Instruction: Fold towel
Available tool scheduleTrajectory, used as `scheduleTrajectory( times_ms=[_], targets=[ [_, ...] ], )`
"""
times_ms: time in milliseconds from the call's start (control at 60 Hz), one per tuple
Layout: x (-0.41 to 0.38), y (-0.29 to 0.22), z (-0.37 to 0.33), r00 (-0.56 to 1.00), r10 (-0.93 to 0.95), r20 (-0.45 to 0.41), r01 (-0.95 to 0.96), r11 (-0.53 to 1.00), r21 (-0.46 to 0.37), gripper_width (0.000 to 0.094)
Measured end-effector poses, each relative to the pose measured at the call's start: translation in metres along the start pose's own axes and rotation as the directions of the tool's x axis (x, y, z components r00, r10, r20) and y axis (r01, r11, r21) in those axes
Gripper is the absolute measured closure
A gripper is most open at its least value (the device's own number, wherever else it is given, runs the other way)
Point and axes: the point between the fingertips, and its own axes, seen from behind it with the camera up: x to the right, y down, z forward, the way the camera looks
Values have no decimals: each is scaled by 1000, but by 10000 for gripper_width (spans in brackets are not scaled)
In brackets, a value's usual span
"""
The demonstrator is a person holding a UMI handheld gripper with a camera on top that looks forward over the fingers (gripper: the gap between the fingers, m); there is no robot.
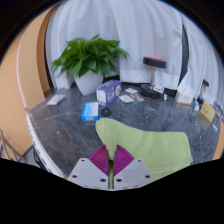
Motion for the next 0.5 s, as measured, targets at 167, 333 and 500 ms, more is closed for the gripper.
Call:
scheduleTrajectory(
  times_ms=[167,333,500],
  targets=[
    [21,-66,-45,974,192,119,-204,974,95,898],
    [100,-34,-27,968,251,32,-252,966,61,846],
    [176,16,-4,970,222,-97,-224,974,-10,471]
  ],
)
